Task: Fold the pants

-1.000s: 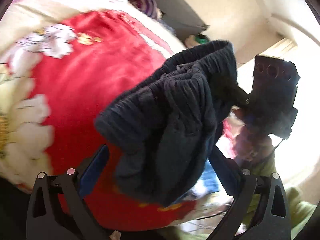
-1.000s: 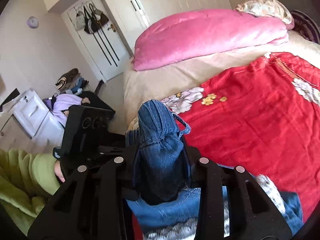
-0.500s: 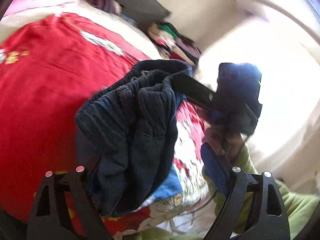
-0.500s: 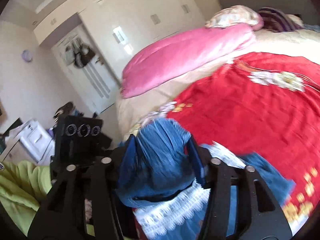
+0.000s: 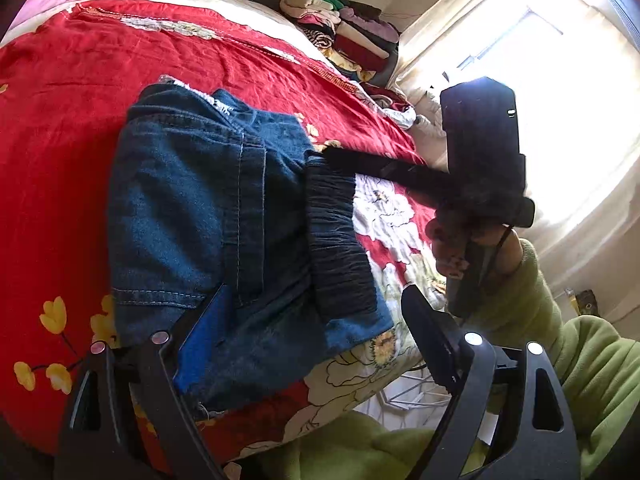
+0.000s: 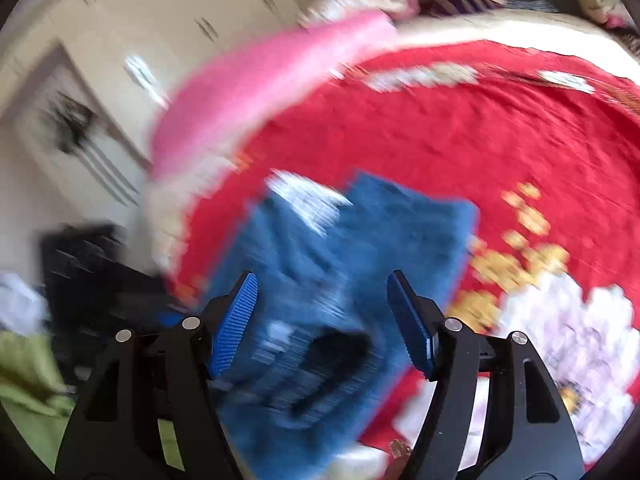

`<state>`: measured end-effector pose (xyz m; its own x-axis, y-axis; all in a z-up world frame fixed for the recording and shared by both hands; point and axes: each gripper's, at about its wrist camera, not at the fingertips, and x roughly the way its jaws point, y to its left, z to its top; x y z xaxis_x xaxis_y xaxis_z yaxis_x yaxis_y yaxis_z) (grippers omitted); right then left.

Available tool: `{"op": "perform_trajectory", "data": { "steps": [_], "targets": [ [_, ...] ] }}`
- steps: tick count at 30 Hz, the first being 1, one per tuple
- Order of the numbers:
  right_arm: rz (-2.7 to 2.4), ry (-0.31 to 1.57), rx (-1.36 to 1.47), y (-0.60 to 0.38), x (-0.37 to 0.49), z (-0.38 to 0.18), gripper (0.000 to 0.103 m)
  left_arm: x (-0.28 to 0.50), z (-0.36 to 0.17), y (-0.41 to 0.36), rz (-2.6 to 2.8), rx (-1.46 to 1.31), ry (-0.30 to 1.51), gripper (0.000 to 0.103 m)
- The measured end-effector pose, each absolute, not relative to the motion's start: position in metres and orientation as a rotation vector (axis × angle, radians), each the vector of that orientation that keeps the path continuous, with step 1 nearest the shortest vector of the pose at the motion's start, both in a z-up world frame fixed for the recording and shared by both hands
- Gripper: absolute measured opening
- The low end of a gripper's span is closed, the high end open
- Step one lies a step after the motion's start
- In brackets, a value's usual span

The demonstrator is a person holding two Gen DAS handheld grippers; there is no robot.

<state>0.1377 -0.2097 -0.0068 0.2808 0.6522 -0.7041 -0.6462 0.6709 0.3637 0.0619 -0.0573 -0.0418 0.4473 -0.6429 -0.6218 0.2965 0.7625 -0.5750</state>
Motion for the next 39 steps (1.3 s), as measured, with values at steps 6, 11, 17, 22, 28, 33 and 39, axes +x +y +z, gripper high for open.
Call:
{"op": "perform_trajectory", "data": {
  "steps": [6, 11, 17, 22, 28, 33, 39],
  "targets": [
    [0.815, 0.942, -0.087, -0.209, 0.136, -0.009, 0.061, 0.042, -0.030, -0.057, -0.573, -0.338, 0.915, 0.085],
    [0.890, 0.832, -0.135, -0.189, 0.142, 0.028, 0.061, 0.029, -0.001, -0.036, -0.422, -0.232, 0.810, 0.073],
    [0.977, 0.898, -0.244, -0.139, 0.165, 0.020, 0.039, 0.032, -0.010, -0.046, -0.397, -0.168, 0.853, 0.031],
    [1.076, 1.027, -0.303, -0.113, 0.168, -0.006, 0.011, 0.021, -0.033, -0.061, -0.427, -0.095, 0.938, 0.027],
    [1.021, 0.915, -0.352, -0.103, 0.162, 0.013, 0.002, 0.019, -0.033, -0.058, -0.422, -0.101, 0.929, 0.027],
    [0.933, 0.928, -0.515, -0.083, 0.169, -0.012, 0.002, 0.014, -0.032, -0.057, -0.420, -0.104, 0.925, 0.027],
    [0.915, 0.919, -0.425, -0.093, 0.168, -0.012, 0.004, 0.018, -0.034, -0.058, -0.423, -0.109, 0.932, 0.028]
  ]
}}
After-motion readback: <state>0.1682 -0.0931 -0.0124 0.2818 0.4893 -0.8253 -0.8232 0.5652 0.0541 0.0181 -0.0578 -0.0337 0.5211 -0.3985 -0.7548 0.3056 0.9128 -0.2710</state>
